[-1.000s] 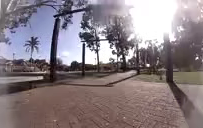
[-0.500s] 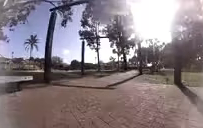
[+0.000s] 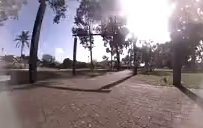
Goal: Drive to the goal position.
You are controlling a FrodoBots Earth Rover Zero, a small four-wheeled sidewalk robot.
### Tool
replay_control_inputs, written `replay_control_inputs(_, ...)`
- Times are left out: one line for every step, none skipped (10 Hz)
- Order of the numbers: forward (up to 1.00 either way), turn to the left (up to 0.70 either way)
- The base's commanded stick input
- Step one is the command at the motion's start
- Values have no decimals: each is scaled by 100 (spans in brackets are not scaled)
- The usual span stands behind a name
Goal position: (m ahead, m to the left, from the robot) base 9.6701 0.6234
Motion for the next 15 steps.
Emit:
replay_control_inputs(100,0)
replay_control_inputs(100,0)
replay_control_inputs(100,0)
replay_control_inputs(100,0)
replay_control_inputs(100,0)
replay_control_inputs(100,0)
replay_control_inputs(100,0)
replay_control_inputs(100,0)
replay_control_inputs(100,0)
replay_control_inputs(100,0)
replay_control_inputs(100,0)
replay_control_inputs(100,0)
replay_control_inputs(100,0)
replay_control_inputs(100,0)
replay_control_inputs(100,-5)
